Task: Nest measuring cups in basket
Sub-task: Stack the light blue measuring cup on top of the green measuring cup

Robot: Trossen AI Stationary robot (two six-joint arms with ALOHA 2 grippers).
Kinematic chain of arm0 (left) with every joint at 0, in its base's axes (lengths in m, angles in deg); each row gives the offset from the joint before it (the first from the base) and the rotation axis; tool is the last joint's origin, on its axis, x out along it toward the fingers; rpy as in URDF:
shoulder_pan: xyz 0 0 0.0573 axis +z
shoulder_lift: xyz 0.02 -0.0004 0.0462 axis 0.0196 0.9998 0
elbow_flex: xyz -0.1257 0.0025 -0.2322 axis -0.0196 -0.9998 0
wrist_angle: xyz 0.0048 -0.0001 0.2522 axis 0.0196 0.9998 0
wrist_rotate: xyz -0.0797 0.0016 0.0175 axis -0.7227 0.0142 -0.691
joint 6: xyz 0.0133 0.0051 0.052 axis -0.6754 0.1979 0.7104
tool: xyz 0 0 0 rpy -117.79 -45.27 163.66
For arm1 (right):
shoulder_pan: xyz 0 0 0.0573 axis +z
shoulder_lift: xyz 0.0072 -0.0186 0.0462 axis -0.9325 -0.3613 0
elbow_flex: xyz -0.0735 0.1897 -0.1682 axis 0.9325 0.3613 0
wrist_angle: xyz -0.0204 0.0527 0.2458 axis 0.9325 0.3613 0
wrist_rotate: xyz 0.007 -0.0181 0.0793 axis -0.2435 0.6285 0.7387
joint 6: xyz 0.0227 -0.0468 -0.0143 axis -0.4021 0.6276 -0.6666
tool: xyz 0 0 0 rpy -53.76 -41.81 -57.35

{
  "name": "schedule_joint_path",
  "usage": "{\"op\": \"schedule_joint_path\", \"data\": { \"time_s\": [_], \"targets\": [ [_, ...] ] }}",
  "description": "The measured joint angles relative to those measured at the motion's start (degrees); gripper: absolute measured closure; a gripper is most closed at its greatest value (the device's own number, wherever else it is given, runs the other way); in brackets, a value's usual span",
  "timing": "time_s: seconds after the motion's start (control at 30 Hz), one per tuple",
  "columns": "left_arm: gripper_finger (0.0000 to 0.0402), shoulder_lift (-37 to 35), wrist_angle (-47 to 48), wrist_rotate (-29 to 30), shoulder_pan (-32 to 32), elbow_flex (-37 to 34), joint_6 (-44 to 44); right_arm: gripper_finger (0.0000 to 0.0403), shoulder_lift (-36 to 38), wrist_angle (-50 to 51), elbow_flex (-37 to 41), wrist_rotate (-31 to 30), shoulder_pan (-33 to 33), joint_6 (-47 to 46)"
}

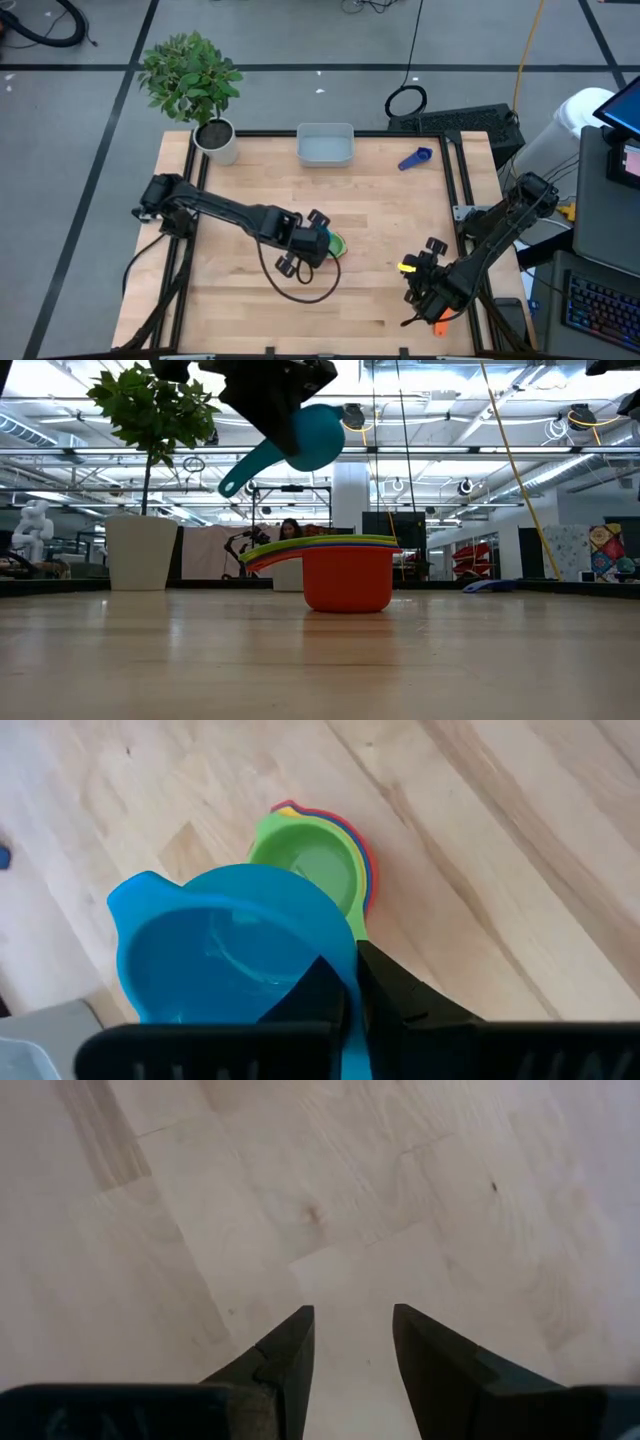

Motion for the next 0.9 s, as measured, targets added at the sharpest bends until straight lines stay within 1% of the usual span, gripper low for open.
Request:
{"op": "schedule_joint_path", "data": {
  "time_s": [0.33,0.4,0.47,0.57,0.67,0.8,0.9],
  "targets": [
    [0.0388,0.31,-2.26,0.03,0.55,0.0,0.25,0.0271,0.0,-1.34,0.0,-0.07,-0.1,0.71],
    [0.0388,1.53,-3.75,0.03,0.56,0.34,0.27,0.0271,0.0,-1.37,0.0,-0.08,-0.11,0.67],
    [0.0388,3.34,-3.01,-0.02,0.59,0.83,0.71,0.0271,0.0,-1.51,0.0,-0.1,-0.13,0.68],
    [0.0388,7.2,-1.82,0.46,0.61,3.35,1.49,0.0271,0.0,-2.13,0.0,-0.02,-0.11,0.68],
    [0.0388,10.26,1.78,2.14,0.61,6.82,1.79,0.0271,0.0,-2.62,0.0,0.04,-0.11,0.64],
    [0.0388,11.89,4.34,2.61,0.81,10.46,2.44,0.0271,0.0,-2.91,0.0,0.2,0.0,0.62],
    [0.0388,12.0,4.99,1.46,1.23,11.02,2.4,0.0271,0.0,-3.05,0.0,0.17,0.0,0.64]
  ]
}}
